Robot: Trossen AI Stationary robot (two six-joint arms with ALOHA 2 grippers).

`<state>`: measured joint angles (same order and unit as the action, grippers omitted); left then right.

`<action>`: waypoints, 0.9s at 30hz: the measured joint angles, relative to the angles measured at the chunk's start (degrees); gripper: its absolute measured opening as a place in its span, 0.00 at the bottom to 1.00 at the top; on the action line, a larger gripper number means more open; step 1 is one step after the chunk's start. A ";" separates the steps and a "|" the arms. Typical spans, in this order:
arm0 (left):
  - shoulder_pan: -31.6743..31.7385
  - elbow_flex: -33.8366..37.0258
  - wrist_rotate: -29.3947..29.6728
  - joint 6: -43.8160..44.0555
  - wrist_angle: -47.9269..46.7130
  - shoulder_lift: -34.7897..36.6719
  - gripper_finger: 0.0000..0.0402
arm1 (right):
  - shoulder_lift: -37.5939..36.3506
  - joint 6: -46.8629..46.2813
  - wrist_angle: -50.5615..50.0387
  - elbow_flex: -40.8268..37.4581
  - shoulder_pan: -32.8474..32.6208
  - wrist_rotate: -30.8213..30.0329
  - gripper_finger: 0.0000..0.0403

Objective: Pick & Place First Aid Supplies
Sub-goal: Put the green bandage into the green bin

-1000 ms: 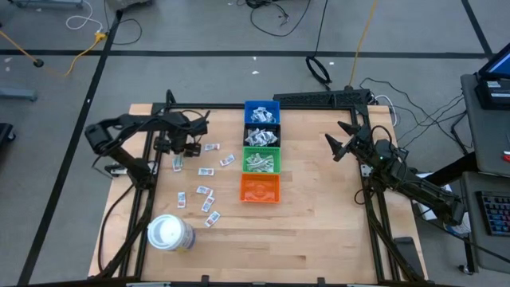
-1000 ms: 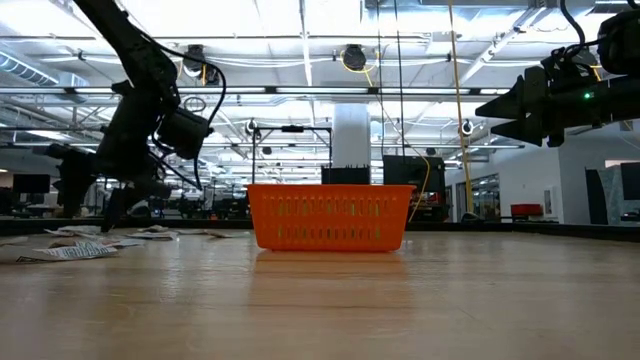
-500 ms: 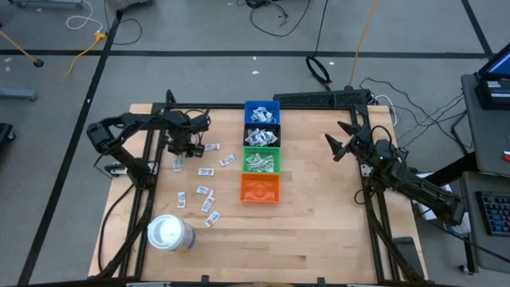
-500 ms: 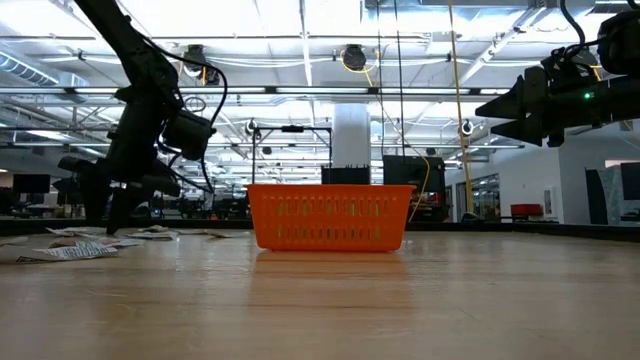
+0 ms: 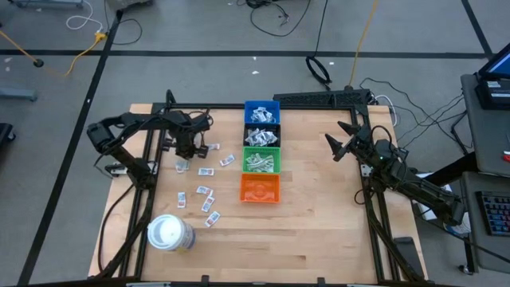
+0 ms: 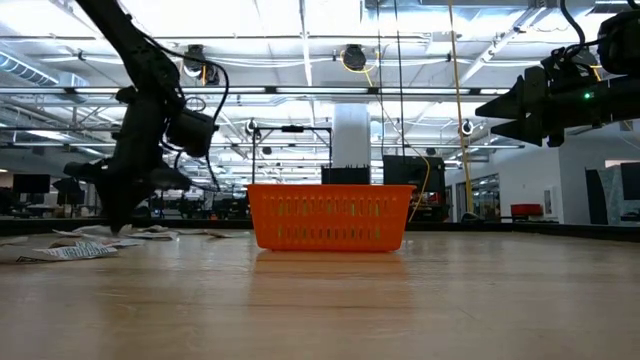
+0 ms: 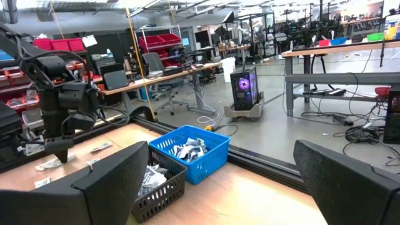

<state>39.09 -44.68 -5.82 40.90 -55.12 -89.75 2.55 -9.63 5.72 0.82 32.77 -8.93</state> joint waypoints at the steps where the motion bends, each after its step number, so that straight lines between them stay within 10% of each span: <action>1: -0.27 -0.42 0.22 -0.38 -0.66 0.50 0.01 | -0.01 0.00 0.00 0.00 0.00 0.00 0.98; 17: -3.92 -10.07 -0.87 -25.75 -16.06 9.68 0.01 | -0.01 0.02 0.00 0.01 0.00 0.02 0.98; 27: -12.87 -24.99 -1.23 -47.14 -18.88 -2.77 0.00 | -0.02 0.00 0.00 0.00 0.01 0.01 0.98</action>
<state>26.22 -69.67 -7.05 -6.24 -74.00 -92.52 2.52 -9.63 5.72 0.82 32.78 -8.92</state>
